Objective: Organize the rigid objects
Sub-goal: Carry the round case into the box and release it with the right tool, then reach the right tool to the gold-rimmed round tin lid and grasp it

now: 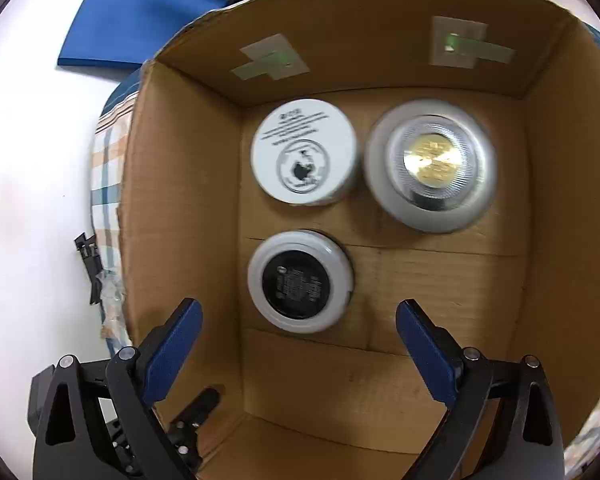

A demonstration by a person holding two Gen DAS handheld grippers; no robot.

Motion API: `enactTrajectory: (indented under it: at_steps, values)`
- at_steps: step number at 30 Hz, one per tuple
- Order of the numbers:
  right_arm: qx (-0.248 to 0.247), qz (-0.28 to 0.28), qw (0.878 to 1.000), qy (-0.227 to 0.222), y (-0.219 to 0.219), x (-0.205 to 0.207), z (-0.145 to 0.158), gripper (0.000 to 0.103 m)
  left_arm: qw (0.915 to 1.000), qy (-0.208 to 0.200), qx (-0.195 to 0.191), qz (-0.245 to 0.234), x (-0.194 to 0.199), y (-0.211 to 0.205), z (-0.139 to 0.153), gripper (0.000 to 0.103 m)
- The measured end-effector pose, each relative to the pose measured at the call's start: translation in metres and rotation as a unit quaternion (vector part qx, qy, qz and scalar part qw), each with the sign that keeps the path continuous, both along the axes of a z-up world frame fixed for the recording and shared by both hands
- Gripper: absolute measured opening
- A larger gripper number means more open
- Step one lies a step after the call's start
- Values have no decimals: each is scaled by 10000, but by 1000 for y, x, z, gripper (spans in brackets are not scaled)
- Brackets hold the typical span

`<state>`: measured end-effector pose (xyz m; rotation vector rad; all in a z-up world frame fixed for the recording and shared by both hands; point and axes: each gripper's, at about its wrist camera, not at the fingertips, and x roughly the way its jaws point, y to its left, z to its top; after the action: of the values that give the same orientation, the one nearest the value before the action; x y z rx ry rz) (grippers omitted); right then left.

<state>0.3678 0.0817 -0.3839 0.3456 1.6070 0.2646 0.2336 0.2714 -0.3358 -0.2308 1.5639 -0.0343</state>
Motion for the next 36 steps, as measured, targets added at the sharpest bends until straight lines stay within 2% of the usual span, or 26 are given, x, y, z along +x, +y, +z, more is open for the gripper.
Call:
enactTrajectory:
  at_steps: [4, 10, 13, 21, 24, 28, 33, 36]
  values:
    - [29, -4, 10000, -32, -7, -6, 9, 103, 10000, 3, 7, 6, 0, 0, 0, 7]
    - [31, -24, 9996, -270, -12, -15, 35, 103, 10000, 3, 18, 12, 0, -1, 0, 7]
    - [-1, -97, 9986, -525, -24, -20, 55, 103, 10000, -1, 20, 11, 0, -1, 0, 7]
    - [-275, -677, 9838, -1639, -100, -34, 121, 103, 10000, -25, 15, 28, -1, 0, -1, 7]
    - [-387, -939, 9796, -1734, -139, -36, 131, 103, 10000, -22, 15, 34, -2, 1, -1, 7]
    - [-1043, -1520, 9740, -1319, -205, -33, 117, 103, 10000, -25, 34, 55, -3, 0, 0, 7]
    - [-1844, -2186, 9557, -701, -282, -25, 63, 102, 9999, -23, 46, 88, -3, 0, 0, 7]
    - [-1887, -2440, 9507, -315, -308, -25, 29, 93, 9999, -27, 46, 88, -3, 0, 0, 7]
